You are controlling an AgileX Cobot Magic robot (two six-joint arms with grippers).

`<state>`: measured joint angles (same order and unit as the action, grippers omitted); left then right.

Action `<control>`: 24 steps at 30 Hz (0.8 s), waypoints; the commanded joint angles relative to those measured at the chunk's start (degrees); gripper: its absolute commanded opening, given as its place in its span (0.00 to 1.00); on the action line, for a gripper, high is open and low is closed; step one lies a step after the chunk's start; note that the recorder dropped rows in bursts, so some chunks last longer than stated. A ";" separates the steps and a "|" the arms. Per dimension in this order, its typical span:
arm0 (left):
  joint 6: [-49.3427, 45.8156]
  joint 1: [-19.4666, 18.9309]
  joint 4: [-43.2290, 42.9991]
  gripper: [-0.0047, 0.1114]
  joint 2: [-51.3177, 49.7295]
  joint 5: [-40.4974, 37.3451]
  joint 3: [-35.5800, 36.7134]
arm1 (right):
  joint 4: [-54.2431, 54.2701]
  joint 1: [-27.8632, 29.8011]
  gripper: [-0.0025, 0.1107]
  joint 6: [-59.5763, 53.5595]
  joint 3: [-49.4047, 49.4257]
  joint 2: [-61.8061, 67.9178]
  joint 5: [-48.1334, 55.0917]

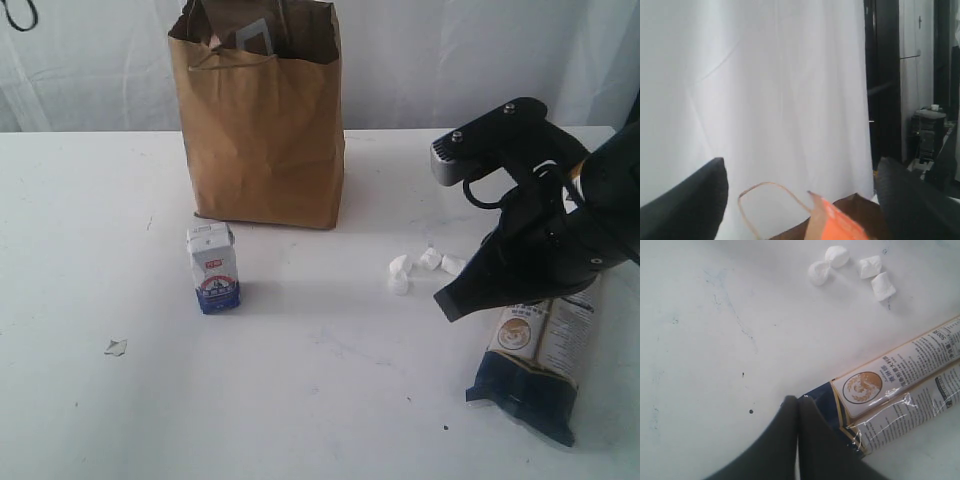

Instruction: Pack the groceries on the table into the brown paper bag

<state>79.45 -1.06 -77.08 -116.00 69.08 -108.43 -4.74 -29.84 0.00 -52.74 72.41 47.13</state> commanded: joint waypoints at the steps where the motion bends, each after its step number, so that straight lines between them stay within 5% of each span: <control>1: 6.55 -5.61 -7.27 0.58 2.32 0.88 -0.33 | 0.23 0.19 0.02 0.00 0.23 -0.14 -1.01; 5: 13.05 -10.45 -13.03 0.10 3.98 0.88 -0.33 | 0.23 0.19 0.02 0.00 0.23 -0.14 -1.91; 6: 13.90 -11.24 -13.87 0.04 4.25 0.88 -0.33 | 0.23 0.19 0.02 0.00 0.23 -0.14 -2.19; 11: 23.35 -13.83 -21.15 0.04 5.87 -0.66 -0.33 | 0.23 0.19 0.02 0.00 0.23 -0.14 -2.47; 15: 34.30 -13.59 -22.87 0.04 8.03 -13.89 3.85 | 0.23 0.19 0.02 0.00 0.23 -0.14 -1.99; 24: 41.64 -13.59 -22.87 0.04 16.75 -54.94 34.05 | -0.43 0.19 0.02 0.00 0.23 -0.14 -4.63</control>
<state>120.49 -14.65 -99.69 -101.47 23.75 -79.80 -4.75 -29.84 0.00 -52.74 72.41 44.07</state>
